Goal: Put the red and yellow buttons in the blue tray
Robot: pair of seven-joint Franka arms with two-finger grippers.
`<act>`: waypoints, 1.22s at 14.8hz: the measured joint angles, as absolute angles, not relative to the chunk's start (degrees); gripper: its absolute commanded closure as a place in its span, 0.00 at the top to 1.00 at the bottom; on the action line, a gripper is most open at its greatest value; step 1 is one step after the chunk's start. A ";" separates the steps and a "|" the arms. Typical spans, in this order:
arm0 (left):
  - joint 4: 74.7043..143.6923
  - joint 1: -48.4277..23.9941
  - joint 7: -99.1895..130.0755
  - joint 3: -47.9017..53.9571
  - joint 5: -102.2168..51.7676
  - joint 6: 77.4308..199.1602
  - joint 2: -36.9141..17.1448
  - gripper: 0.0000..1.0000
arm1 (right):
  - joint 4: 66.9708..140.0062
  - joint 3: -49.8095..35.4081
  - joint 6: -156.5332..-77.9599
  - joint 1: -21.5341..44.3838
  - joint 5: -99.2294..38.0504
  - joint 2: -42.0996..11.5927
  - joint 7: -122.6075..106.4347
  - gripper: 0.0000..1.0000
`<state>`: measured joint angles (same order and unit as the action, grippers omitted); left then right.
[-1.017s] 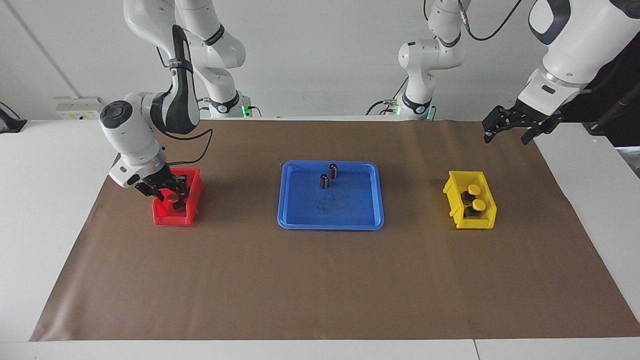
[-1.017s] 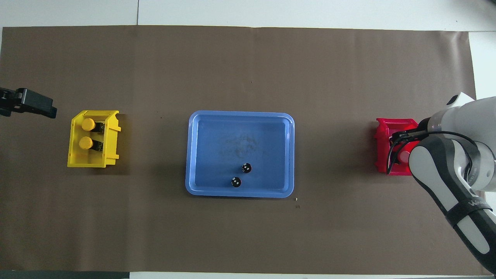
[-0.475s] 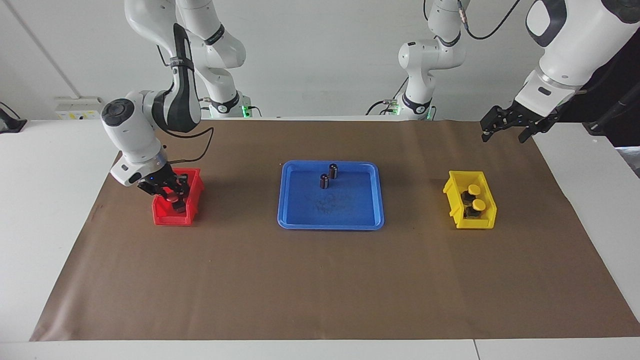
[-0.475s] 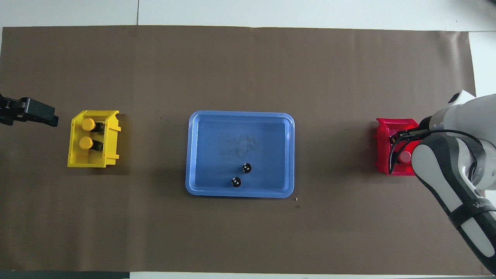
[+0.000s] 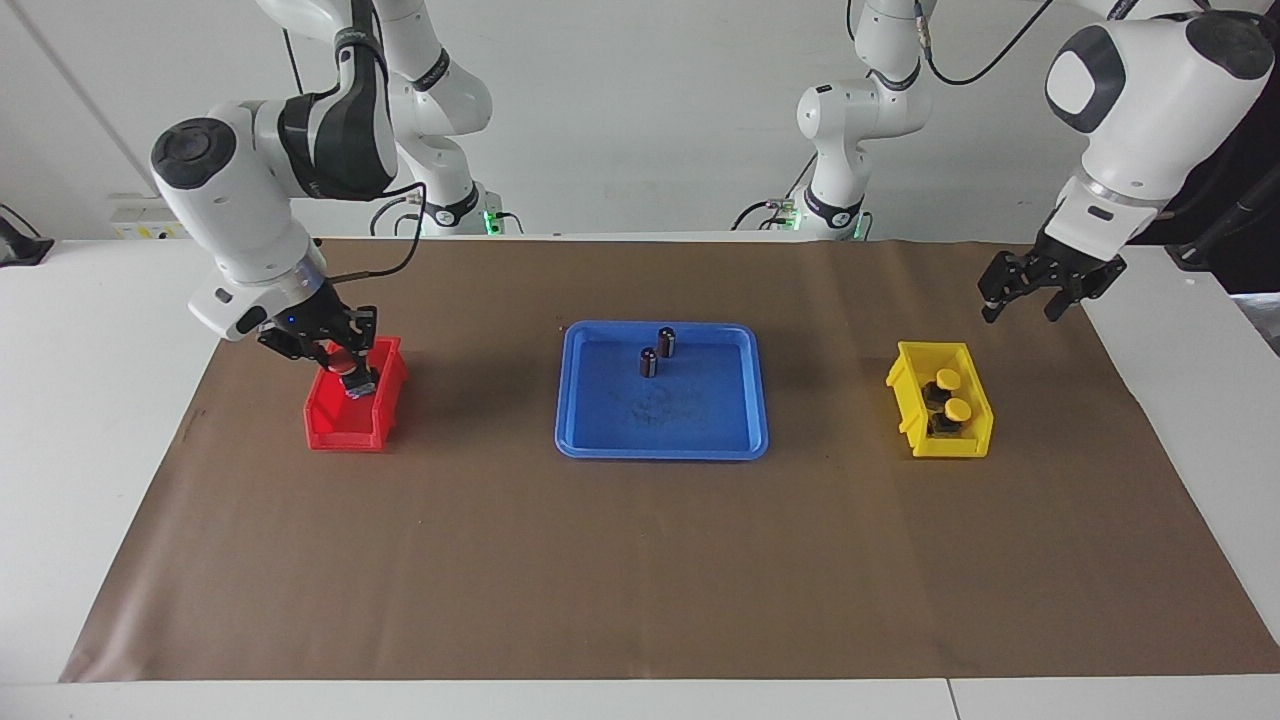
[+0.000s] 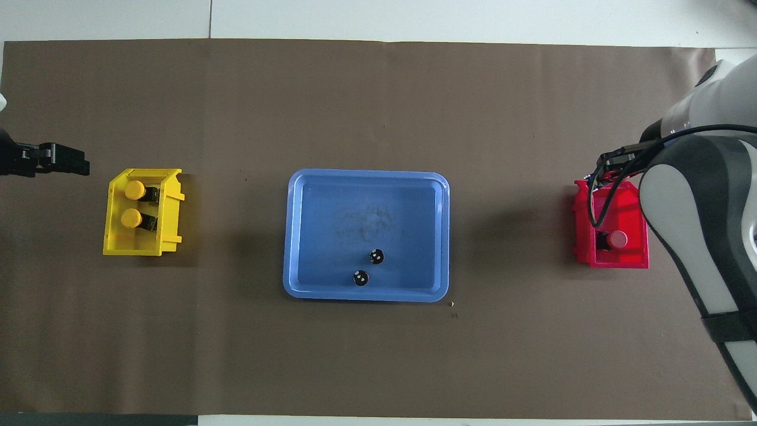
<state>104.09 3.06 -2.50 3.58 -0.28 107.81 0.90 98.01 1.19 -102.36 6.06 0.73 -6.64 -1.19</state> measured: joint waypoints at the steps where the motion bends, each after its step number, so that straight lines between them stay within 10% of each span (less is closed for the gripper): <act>1: 106.73 3.49 -2.51 3.58 -0.28 111.51 0.53 0.83 | 96.52 1.09 -102.98 9.64 0.61 -7.85 4.25 0.06; 8: 114.34 3.46 -2.45 3.89 -0.29 126.67 -7.46 0.79 | 91.88 0.65 -114.94 34.12 0.75 -20.75 41.48 0.07; 15: 117.29 3.32 -2.09 4.21 -0.29 129.85 -8.19 0.75 | 90.26 1.22 -120.12 36.18 0.46 -26.80 44.94 0.10; 18: 119.83 3.08 -1.94 4.50 -0.29 132.00 -8.19 0.72 | 92.03 1.18 -120.58 36.39 0.37 -26.80 45.86 0.28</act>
<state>119.83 3.08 -1.94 4.50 -0.29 132.00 -8.19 92.03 1.18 -120.58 36.39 0.37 -26.80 45.86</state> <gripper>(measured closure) 0.251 0.590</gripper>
